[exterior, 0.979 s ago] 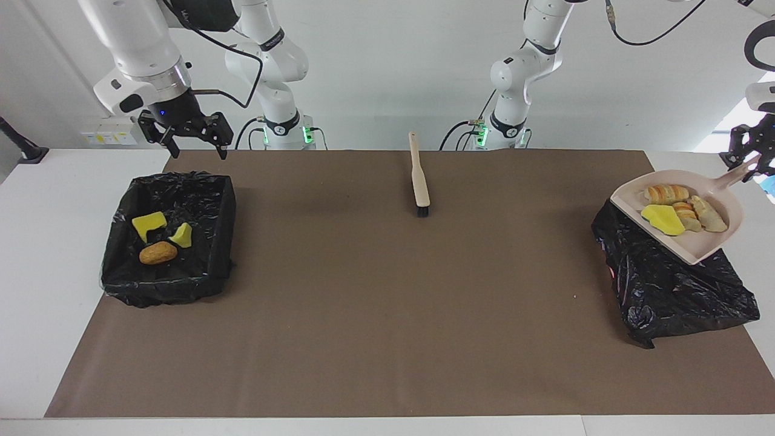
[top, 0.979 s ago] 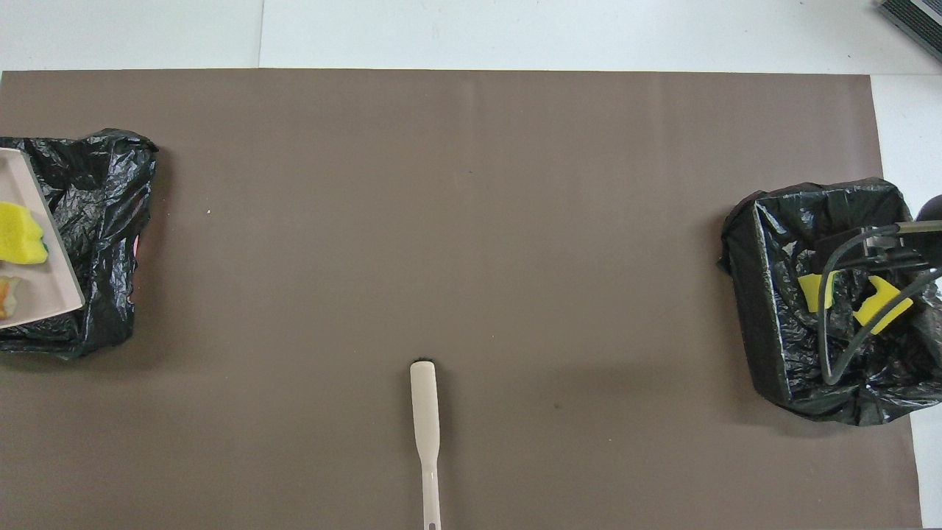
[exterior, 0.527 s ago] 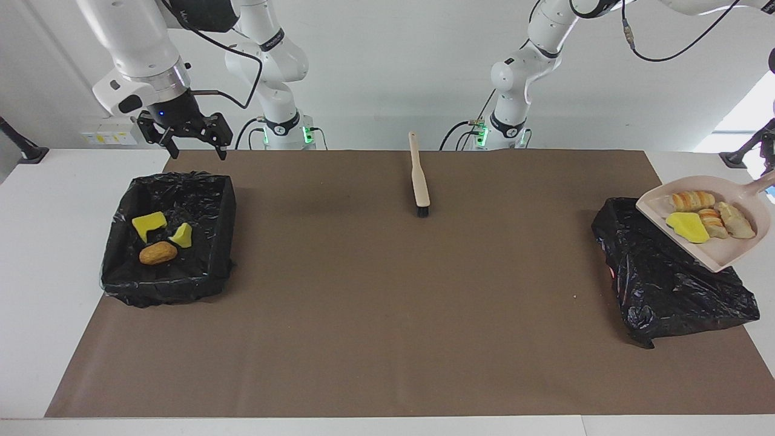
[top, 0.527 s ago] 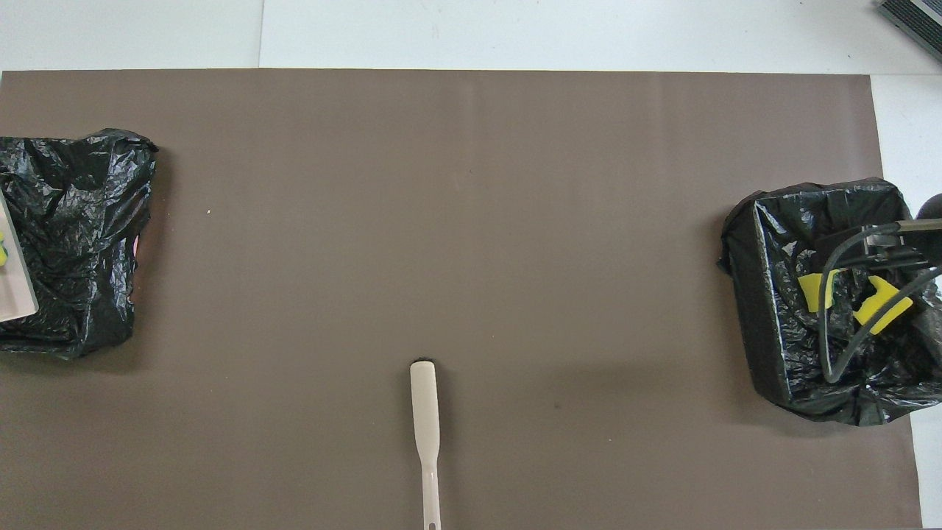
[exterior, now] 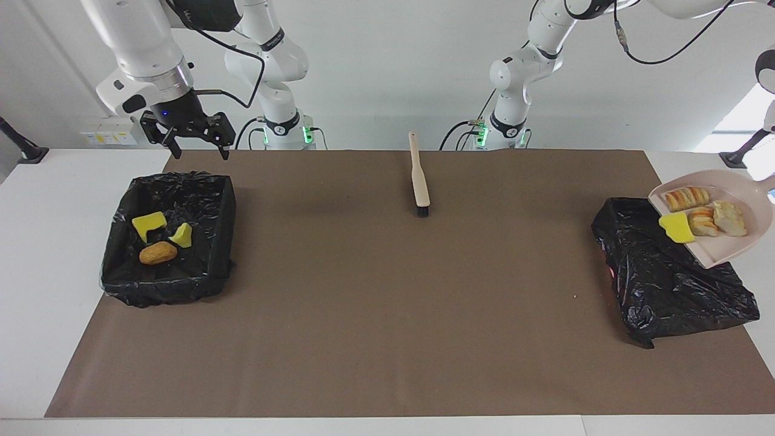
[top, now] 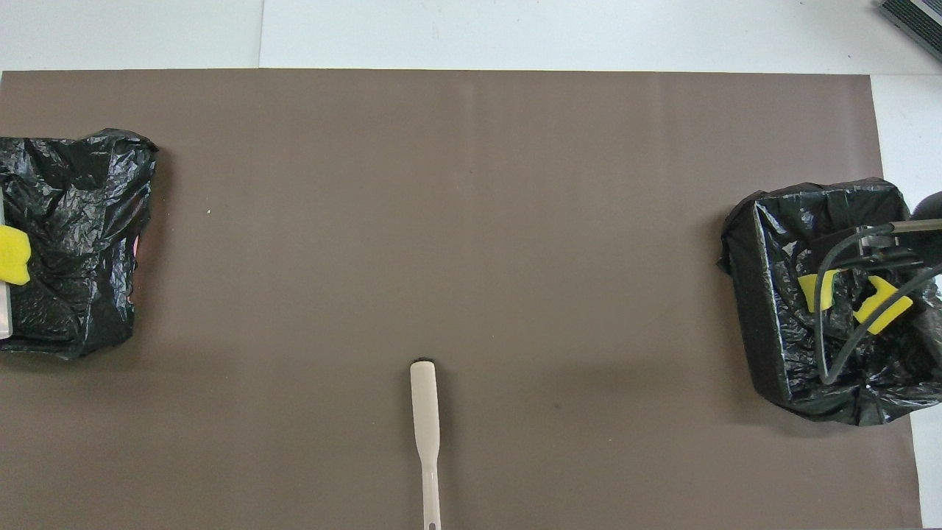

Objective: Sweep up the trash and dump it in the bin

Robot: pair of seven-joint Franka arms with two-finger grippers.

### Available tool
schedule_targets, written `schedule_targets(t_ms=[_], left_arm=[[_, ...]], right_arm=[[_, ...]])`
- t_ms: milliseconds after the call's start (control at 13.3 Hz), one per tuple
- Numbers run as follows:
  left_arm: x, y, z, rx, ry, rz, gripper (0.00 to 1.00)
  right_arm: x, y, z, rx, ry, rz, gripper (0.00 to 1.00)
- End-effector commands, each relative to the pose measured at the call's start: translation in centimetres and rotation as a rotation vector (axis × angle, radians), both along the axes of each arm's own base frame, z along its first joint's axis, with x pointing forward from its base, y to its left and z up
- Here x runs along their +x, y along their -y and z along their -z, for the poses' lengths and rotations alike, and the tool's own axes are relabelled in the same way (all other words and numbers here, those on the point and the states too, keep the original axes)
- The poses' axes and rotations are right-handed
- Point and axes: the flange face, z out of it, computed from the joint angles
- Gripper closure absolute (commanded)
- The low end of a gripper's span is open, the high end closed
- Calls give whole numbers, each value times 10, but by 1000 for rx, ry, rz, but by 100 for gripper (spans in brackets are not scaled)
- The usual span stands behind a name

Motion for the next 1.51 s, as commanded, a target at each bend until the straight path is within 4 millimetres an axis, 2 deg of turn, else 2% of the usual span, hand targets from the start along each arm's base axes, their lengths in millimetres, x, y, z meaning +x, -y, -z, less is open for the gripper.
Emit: schedule_targets(t_ms=[0,75,151,527,753,829,904,1130,1281,1432], left_arm=[[10,24,-2,117,-41,16,100],[15,36,-2,154,-56,35,100],[16,38,-3,169,-56,35,100],[20,35,-14,290,-57,79,100],[23,39,-23,290,-46,91,100],[23,42,-31,272,-26,84,100],[22,44,-31,205,0,67,100],[-1,41,-54,-23,119,-14,100],[-17,58,-72,-121,154,-71,100],[-31,84,-79,-202,180,-230,100]], right_arm=[[-1,2,0,-10,-14,-11,0],[-1,2,0,-10,-14,-11,0],[-1,1,0,-6,-15,-7,0],[0,4,-1,2,-9,-3,0],[0,3,-1,2,-9,-4,0],[0,3,-1,2,-11,-4,0],[0,3,-1,2,-9,-4,0],[0,3,-1,2,-9,-4,0],[0,3,-1,2,-11,-4,0],[0,3,-1,2,-11,-4,0]])
